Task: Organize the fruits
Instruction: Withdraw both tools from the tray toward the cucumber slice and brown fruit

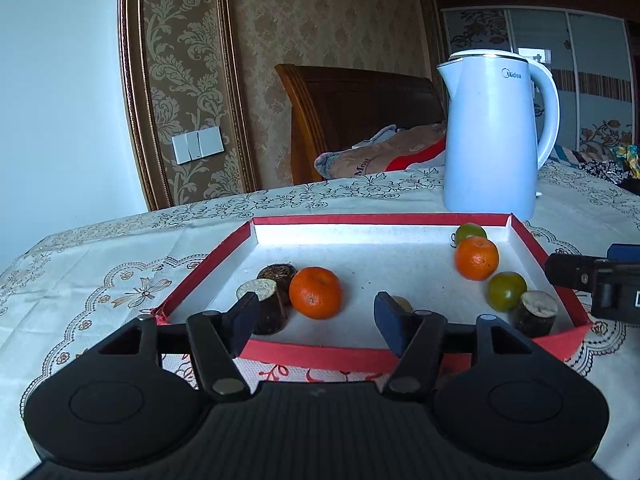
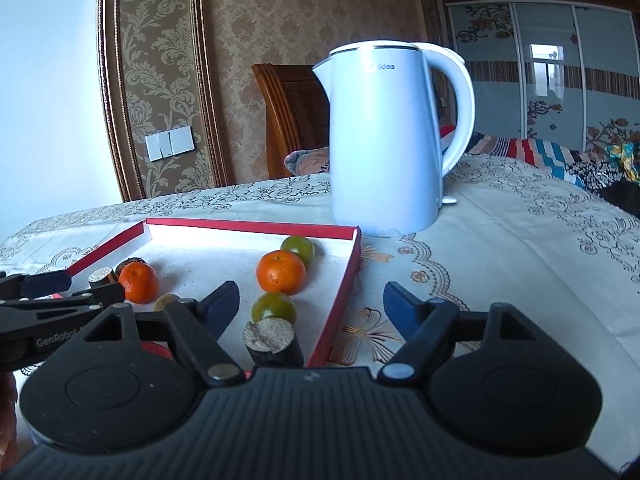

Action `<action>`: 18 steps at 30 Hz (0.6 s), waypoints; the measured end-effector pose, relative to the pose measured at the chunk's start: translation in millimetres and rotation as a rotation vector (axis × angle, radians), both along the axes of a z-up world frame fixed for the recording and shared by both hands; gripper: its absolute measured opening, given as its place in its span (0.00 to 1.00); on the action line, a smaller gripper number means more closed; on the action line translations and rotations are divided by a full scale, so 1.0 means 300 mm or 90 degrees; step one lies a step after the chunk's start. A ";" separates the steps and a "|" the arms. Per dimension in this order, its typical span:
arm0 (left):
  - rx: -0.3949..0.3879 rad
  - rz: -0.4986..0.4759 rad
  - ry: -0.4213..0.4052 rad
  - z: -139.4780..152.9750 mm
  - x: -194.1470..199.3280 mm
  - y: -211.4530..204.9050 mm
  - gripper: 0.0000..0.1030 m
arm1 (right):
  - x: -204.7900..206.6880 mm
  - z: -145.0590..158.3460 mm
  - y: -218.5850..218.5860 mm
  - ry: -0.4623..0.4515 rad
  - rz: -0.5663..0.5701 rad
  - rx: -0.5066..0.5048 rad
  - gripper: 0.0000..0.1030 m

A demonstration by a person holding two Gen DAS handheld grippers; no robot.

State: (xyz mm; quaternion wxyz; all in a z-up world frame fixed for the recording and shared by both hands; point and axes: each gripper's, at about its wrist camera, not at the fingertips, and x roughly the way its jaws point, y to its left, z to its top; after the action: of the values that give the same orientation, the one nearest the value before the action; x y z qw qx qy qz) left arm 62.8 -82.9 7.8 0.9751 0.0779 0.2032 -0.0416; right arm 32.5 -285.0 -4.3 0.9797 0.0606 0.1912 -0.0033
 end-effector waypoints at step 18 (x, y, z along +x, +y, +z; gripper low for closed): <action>-0.018 -0.014 0.024 -0.014 -0.087 0.000 0.66 | -0.045 -0.021 0.007 0.010 -0.013 -0.013 0.94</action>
State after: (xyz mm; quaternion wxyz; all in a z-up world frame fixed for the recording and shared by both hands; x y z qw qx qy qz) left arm 36.7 -82.9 3.7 0.9717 0.0654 0.2198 -0.0569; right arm 19.0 -282.9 -10.7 0.9786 0.0527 0.1981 -0.0154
